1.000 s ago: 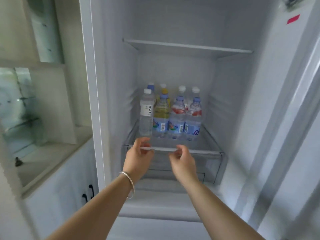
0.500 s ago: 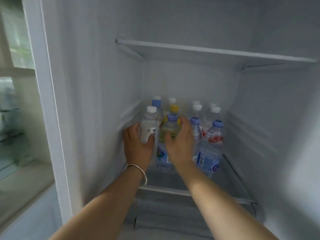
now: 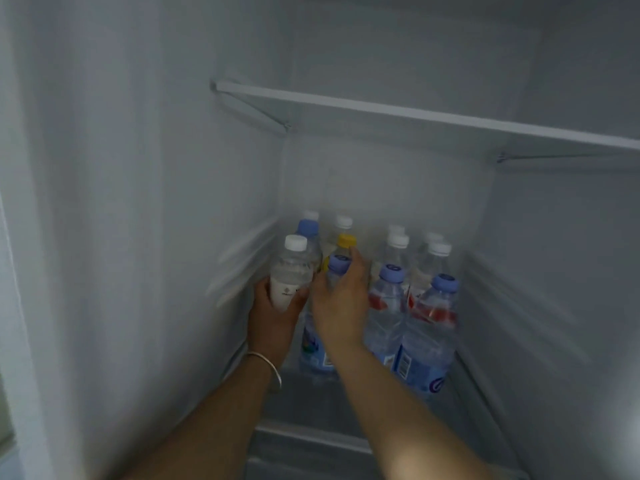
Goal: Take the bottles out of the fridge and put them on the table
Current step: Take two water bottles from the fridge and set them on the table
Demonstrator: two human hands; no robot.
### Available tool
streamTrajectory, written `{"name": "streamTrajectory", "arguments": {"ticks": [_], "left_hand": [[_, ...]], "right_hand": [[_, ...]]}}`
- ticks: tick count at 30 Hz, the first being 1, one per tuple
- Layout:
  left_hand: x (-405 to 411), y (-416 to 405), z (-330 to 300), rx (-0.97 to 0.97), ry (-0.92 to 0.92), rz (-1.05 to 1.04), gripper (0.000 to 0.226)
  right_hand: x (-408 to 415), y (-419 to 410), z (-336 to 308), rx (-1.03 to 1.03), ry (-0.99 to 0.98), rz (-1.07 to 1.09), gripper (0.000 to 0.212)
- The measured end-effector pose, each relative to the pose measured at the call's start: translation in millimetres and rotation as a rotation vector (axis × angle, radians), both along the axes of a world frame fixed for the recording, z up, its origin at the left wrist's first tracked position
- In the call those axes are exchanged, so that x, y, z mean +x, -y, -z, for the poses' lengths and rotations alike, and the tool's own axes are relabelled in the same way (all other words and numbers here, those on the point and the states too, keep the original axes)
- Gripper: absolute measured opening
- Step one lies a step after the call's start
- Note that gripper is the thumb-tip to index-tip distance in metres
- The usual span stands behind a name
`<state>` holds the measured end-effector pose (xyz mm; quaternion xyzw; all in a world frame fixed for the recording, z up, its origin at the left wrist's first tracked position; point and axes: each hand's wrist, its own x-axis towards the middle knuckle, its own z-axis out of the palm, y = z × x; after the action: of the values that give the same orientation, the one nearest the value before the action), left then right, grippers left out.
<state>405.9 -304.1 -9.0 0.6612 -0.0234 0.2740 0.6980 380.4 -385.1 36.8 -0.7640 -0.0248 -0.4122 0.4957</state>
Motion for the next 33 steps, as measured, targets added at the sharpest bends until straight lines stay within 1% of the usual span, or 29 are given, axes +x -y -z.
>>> {"name": "streamTrajectory", "arguments": {"ticks": [2, 5, 9, 12, 14, 16, 19, 21, 24, 26, 28, 30, 33], "left_hand": [[1.0, -0.3, 1.7, -0.003, -0.023, 0.002, 0.043], [0.0, -3.7, 6.6, -0.040, -0.010, 0.003, 0.039], [-10.6, -7.8, 10.7, -0.048, 0.014, -0.018, 0.032], [-21.1, -8.6, 10.0, -0.063, 0.055, -0.008, 0.039], [-26.6, -10.1, 9.7, -0.076, 0.086, 0.001, 0.040], [-31.3, -11.9, 10.3, -0.092, 0.115, 0.010, 0.046], [-33.6, -13.6, 16.9, -0.121, 0.122, 0.018, 0.054], [-34.2, -12.5, 18.3, -0.133, 0.111, 0.015, 0.058], [-35.4, -10.6, 15.5, -0.163, 0.098, -0.034, 0.063], [-39.7, -9.8, 11.2, -0.167, 0.115, -0.086, 0.069], [-50.2, -10.3, 2.6, -0.174, 0.126, -0.110, 0.066], [-64.9, -11.7, -8.7, -0.170, 0.150, -0.098, 0.059], [-94.0, -15.7, -26.9, -0.114, 0.165, -0.055, 0.057]], "right_hand": [[-3.1, 2.4, 1.5, -0.022, 0.021, -0.004, 0.058], [-11.8, 4.6, 7.4, 0.028, 0.063, -0.084, 0.060], [-24.8, 7.2, 21.2, 0.042, 0.141, -0.144, 0.048], [-32.6, 7.3, 29.0, 0.017, 0.142, -0.152, 0.053], [-35.8, 7.5, 35.9, 0.010, 0.142, -0.177, 0.053], [-39.7, 9.0, 41.6, 0.008, 0.141, -0.213, 0.057], [-40.3, 9.4, 57.3, 0.079, 0.062, -0.287, 0.067], [-38.5, 9.6, 64.5, 0.118, 0.034, -0.279, 0.073], [-38.5, 7.4, 59.2, 0.059, -0.027, -0.273, 0.058], [-41.9, 4.3, 54.7, 0.060, 0.020, -0.246, 0.059], [-50.4, 1.0, 50.3, 0.095, 0.072, -0.225, 0.056], [-64.1, -2.3, 43.1, 0.125, 0.085, -0.247, 0.057], [-93.0, -2.6, 31.1, 0.131, 0.166, -0.229, 0.055]]}}
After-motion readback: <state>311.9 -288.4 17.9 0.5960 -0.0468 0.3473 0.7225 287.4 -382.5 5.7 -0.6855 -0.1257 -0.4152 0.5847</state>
